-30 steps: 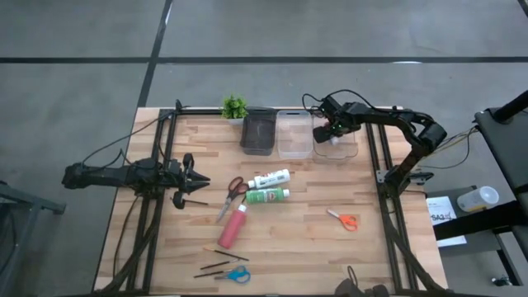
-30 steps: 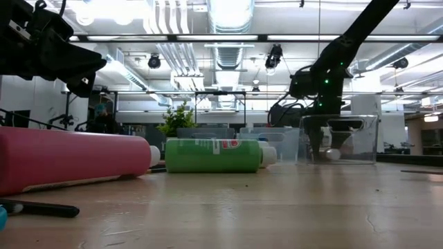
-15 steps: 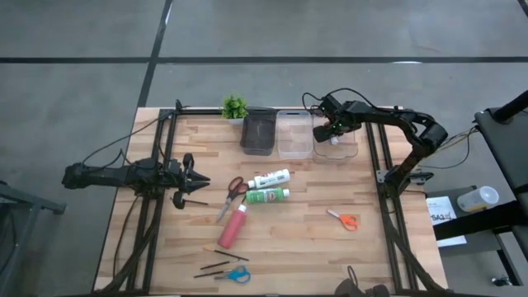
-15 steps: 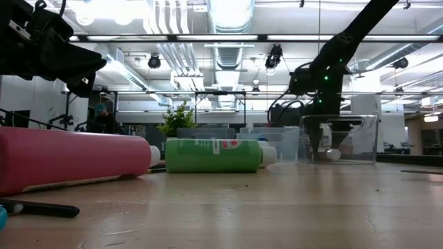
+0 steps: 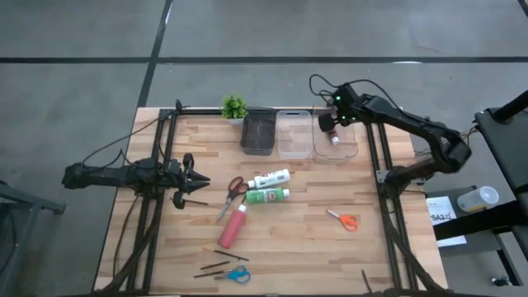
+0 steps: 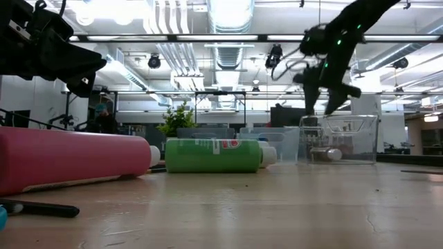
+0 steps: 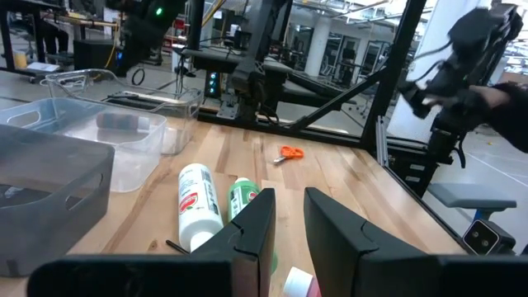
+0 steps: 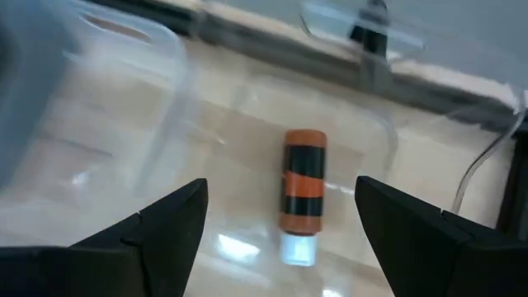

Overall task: Pick & Place Paint Supplies
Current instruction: Put the green paint bottle into the transparent bin

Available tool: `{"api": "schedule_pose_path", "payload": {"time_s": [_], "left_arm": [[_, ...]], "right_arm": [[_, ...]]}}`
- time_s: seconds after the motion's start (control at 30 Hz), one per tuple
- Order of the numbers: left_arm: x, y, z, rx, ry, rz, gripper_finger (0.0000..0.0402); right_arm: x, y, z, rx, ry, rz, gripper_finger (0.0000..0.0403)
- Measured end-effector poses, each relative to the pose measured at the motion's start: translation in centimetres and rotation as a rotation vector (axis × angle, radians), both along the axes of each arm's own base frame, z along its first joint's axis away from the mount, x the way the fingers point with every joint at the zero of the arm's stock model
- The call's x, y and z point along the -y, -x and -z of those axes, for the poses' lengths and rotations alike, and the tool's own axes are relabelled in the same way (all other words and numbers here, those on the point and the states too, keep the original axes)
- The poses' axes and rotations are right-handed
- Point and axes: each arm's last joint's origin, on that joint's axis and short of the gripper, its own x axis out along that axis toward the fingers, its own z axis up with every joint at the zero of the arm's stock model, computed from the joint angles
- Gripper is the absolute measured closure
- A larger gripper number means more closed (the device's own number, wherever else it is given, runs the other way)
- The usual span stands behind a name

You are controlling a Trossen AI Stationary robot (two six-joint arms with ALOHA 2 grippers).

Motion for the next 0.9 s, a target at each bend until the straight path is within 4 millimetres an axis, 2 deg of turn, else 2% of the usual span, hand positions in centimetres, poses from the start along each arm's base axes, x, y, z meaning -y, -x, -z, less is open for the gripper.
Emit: {"api": "schedule_pose_path", "payload": {"time_s": [0.23,0.5,0.73,0.9], "left_arm": [[0.0,0.0,0.0,0.0,0.0,0.0,0.0325],[0.0,0.0,0.0,0.0,0.0,0.0,0.0325],[0.0,0.0,0.0,0.0,0.0,0.0,0.0325],[0.0,0.0,0.0,0.0,0.0,0.0,0.0324]], "right_arm": [[-3.6,1.0,-4.4,0.181,0.108,-0.177,0.0098],[-8.5,0.6,-8.1,0.363,0.282,-0.417,0.0098],[-12.9,-1.1,-9.8,0.487,0.388,-0.708,0.0098],[-16.1,-3.1,-10.0,0.561,0.422,-0.888,0.0098]]}}
